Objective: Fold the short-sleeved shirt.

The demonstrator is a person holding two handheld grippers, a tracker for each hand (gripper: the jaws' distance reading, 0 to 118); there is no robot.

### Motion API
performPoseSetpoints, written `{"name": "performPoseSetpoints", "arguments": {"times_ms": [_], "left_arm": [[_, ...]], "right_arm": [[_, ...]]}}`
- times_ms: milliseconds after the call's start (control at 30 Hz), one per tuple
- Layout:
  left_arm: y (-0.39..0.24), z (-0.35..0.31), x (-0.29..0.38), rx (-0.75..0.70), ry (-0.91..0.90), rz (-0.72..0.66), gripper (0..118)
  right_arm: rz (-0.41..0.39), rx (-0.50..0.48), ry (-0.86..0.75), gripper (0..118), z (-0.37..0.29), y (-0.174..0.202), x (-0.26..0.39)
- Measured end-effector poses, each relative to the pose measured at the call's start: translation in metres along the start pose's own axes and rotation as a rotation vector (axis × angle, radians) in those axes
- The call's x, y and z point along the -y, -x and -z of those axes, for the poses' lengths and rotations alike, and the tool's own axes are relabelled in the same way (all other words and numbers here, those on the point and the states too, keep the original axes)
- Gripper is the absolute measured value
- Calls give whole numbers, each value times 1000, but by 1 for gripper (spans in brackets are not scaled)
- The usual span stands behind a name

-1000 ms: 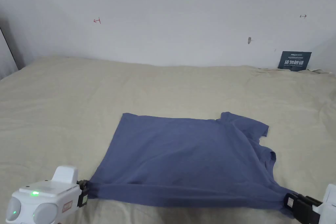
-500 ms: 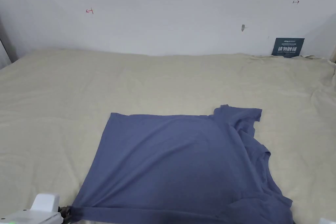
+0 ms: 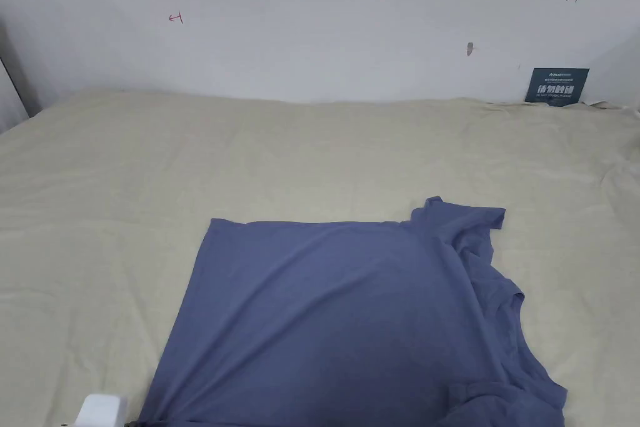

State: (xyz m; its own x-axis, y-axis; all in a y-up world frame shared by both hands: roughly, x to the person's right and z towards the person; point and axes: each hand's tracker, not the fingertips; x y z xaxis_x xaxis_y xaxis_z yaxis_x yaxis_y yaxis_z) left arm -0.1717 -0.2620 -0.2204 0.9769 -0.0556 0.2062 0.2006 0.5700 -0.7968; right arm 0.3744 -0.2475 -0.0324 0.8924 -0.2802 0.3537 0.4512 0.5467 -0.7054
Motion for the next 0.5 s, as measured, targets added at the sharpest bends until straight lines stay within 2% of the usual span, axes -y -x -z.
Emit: {"name": "performPoseSetpoints", "arguments": {"times_ms": [67,100,133,233,267,300,500], "left_arm": [[0,-4,-2,9,-1,-21,23],[0,-6,-3,4,6,-26,37],[-1,-9,-5,-1,12,-32,61],[0,-18,-9,9,-3,-54,115],[-1,-21,-11,16,-11,-70,118],[-2,-26,-14,23,-23,-80,118],[-14,-53,-39,25,-139,-67,118]], "right_arm": [[-8,-3,1,9,-3,3,-3],[-13,-3,-3,13,-7,5,-5],[-26,13,-30,27,-11,8,-7],[-86,29,-83,77,-23,17,-20],[-103,33,-100,85,-27,20,-24],[-118,35,-123,88,-31,24,-29],[-194,13,-279,88,-64,48,-56]]}}
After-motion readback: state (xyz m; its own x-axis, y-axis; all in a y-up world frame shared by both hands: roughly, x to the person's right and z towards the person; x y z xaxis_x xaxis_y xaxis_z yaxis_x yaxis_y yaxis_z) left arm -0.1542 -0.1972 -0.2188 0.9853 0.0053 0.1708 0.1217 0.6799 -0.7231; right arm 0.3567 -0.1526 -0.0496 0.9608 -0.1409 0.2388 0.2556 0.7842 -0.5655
